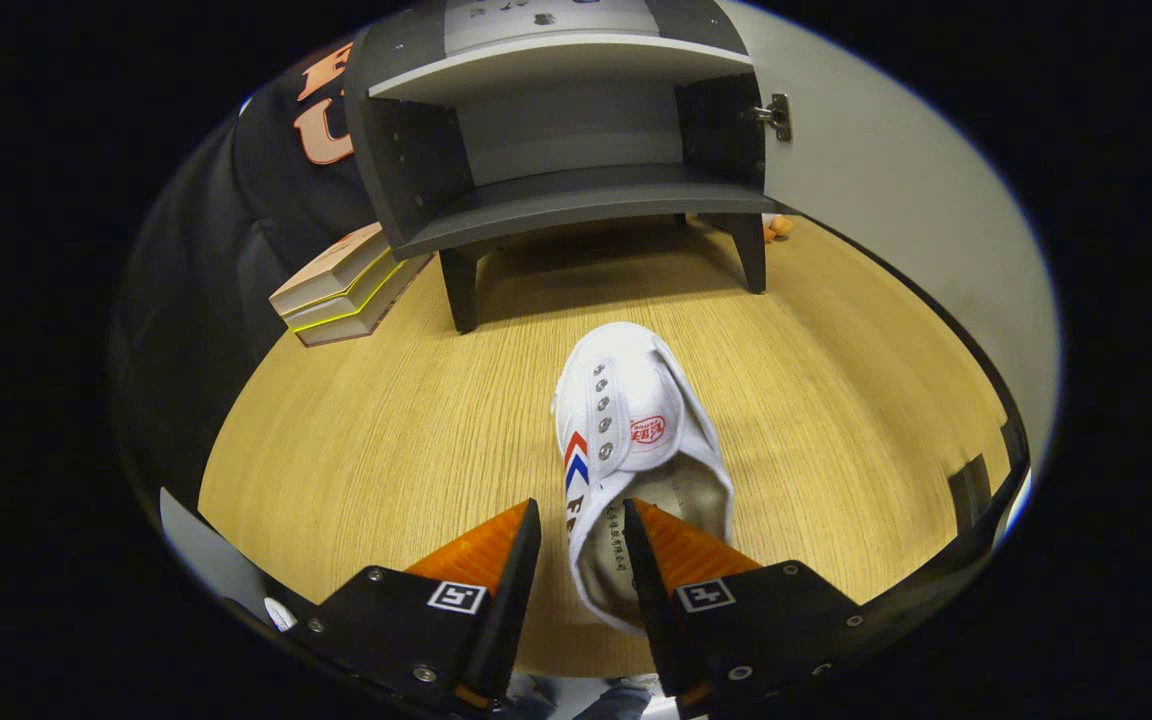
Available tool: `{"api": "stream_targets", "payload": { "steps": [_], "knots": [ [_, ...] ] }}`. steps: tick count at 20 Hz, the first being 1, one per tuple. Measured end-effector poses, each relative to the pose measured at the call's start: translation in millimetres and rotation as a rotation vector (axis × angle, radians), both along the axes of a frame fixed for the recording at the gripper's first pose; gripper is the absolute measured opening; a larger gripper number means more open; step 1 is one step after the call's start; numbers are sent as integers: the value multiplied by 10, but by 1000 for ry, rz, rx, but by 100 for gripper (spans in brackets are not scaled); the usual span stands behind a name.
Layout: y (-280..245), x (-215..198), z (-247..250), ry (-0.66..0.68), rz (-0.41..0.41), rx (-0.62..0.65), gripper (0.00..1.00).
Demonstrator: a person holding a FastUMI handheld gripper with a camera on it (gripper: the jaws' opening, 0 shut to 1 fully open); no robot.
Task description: Open the shoe cabinet door, grab the shoes and put them into the shoe cabinet, then close the shoe cabinet door.
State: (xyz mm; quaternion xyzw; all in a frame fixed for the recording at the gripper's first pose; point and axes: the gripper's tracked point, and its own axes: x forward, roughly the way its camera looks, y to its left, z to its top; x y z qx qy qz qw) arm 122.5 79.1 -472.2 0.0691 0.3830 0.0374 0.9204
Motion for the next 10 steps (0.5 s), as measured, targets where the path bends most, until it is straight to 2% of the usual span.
{"api": "stream_targets", "payload": {
  "steps": [3,5,6,7,8,10],
  "knots": [
    [-30,99,-61,7,-16,-6,53],
    [-16,147,-42,-1,-25,15,41],
    [25,148,-60,0,-25,27,28],
    [30,136,-54,-3,-21,26,21],
    [8,146,-44,-12,-17,17,10],
    [7,131,-32,-13,-10,1,1]
  ]
}}
